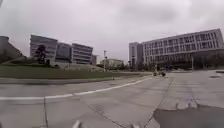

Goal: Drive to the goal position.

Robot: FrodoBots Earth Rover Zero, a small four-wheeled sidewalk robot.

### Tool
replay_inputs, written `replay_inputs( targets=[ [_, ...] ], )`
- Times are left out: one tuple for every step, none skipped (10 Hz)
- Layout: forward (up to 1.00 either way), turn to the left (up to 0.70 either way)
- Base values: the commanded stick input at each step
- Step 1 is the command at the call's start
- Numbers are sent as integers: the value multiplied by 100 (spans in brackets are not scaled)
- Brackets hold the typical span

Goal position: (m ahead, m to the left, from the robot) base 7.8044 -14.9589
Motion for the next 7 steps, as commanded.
replay_inputs(
  targets=[
    [70, -27],
    [70, -35],
    [70, -35],
    [70, -35],
    [70, -35],
    [70, -35],
    [70, -35]
  ],
)
